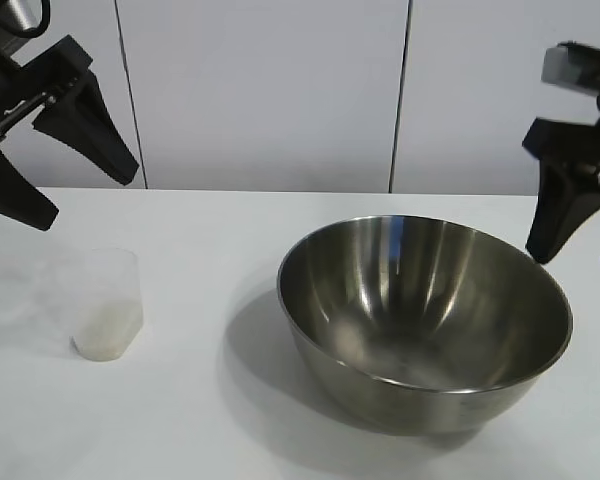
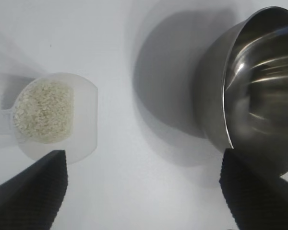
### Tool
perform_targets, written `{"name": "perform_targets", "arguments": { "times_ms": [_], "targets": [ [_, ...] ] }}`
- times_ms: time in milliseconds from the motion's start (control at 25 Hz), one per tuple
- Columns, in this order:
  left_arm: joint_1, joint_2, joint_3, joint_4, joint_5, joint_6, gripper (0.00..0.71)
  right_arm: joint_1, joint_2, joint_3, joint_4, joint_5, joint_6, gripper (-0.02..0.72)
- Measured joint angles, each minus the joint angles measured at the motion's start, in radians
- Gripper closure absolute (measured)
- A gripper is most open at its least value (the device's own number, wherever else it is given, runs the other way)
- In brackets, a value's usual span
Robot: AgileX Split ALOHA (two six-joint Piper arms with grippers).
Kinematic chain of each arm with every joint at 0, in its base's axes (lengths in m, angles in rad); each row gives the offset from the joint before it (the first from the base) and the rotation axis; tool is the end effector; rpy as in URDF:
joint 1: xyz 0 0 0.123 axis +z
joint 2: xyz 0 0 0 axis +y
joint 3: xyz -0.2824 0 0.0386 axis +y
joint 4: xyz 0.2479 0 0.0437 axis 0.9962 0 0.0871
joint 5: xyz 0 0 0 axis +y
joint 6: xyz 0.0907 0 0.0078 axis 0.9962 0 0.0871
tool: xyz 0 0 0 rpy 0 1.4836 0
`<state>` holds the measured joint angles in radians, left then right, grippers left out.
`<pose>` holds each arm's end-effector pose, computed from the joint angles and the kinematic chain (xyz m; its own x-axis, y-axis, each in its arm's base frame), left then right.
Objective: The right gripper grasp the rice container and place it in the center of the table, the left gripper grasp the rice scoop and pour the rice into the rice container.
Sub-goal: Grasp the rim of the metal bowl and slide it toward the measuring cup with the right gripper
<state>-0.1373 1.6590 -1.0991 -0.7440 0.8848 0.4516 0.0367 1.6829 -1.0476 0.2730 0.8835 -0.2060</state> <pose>0.3146 -0.0917 0.2339 -0.9453 0.0651 -0.3195 0.2310 0.8254 -0.5152 0.3084 0.0303 0.1994 -0.9844 -0.0657 -0.1633 -0.0984 0.9746 0.2010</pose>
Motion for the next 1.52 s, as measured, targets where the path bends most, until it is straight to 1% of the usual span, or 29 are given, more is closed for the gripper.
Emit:
{"name": "perform_targets", "arguments": {
  "times_ms": [160,200,240,280,320,360,400,480,520,680,760,840,1000,1080,1160,1320,1440,1520],
  "targets": [
    [0.0,0.0,0.0,0.0,0.0,0.0,0.088,0.0,0.084,0.013,0.033,-0.121,-0.005,0.233],
    [0.0,0.0,0.0,0.0,0.0,0.0,0.088,0.0,0.101,0.013,0.044,-0.139,-0.012,0.251],
    [0.0,0.0,0.0,0.0,-0.001,0.0,0.088,0.0,0.121,0.014,0.059,-0.151,-0.023,0.29],
    [0.0,0.0,0.0,0.0,-0.001,0.0,0.088,0.0,0.138,0.014,0.073,-0.16,-0.036,0.37],
    [0.0,0.0,0.0,-0.001,-0.001,0.0,0.088,0.0,0.15,0.015,0.086,-0.17,-0.052,0.477],
    [0.0,0.0,0.0,-0.001,-0.001,0.0,0.088,0.0,0.161,0.015,0.099,-0.176,-0.067,0.567],
    [0.0,0.0,0.0,-0.001,-0.001,0.0,0.088,0.0,0.168,0.015,0.11,-0.18,-0.079,0.621],
    [0.0,0.0,0.0,-0.001,-0.002,0.0,0.088,0.0,0.169,0.015,0.133,-0.175,-0.092,0.668],
    [0.0,0.0,0.0,-0.001,-0.002,0.0,0.088,0.0,0.169,0.013,0.141,-0.164,-0.107,0.678],
    [0.0,0.0,0.0,-0.001,-0.003,0.0,0.088,0.0,0.167,-0.039,0.184,-0.055,-0.156,0.684],
    [0.0,0.0,0.0,-0.001,-0.003,0.0,0.088,0.0,0.158,-0.078,0.203,-0.006,-0.158,0.684],
    [0.0,0.0,0.0,-0.001,-0.003,0.0,0.088,0.0,0.144,-0.113,0.215,0.016,-0.141,0.684],
    [0.0,0.0,0.0,-0.001,-0.003,0.0,0.088,0.0,0.136,-0.142,0.226,0.028,-0.067,0.685],
    [0.0,0.0,0.0,-0.001,-0.004,0.0,0.088,0.021,0.136,-0.142,0.22,0.029,-0.048,0.685],
    [0.0,0.0,0.0,-0.001,-0.004,0.0,0.088,0.072,0.136,-0.142,0.218,0.009,-0.035,0.685],
    [0.0,0.0,0.0,-0.001,-0.004,0.0,0.088,0.206,0.136,-0.142,0.222,-0.083,0.001,0.685],
    [0.0,0.0,0.0,-0.001,-0.004,0.0,0.088,0.269,0.153,-0.142,0.228,-0.156,0.04,0.685],
    [0.0,0.0,0.0,-0.001,-0.004,0.0,0.088,0.291,0.184,-0.142,0.228,-0.189,0.067,0.686]
  ]
}}
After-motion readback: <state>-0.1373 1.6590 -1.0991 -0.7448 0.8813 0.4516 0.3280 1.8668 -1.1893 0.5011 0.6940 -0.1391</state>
